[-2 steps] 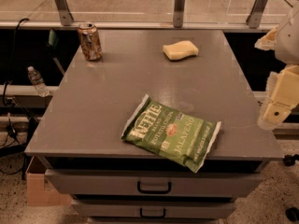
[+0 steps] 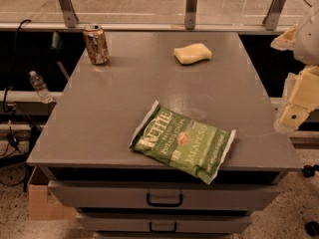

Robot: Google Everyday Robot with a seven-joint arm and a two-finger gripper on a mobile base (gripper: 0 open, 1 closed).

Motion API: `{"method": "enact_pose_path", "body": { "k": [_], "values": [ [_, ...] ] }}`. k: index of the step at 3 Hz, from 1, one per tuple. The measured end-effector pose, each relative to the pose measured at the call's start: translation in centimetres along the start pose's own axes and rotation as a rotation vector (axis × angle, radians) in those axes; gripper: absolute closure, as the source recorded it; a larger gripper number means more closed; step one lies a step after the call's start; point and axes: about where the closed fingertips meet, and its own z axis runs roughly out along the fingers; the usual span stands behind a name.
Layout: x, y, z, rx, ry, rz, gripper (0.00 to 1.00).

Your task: Move sponge near orange can

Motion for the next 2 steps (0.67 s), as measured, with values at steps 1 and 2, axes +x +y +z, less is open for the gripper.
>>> {"method": "enact_pose_path", "body": {
  "k": [1,2],
  "values": [
    [-0.9,-3.2,1.4,0.024,-0.092,0.000,0.00],
    [-3.5,-9.0,4.5,0.081,-0.236,-0.003,0.00]
  ]
}}
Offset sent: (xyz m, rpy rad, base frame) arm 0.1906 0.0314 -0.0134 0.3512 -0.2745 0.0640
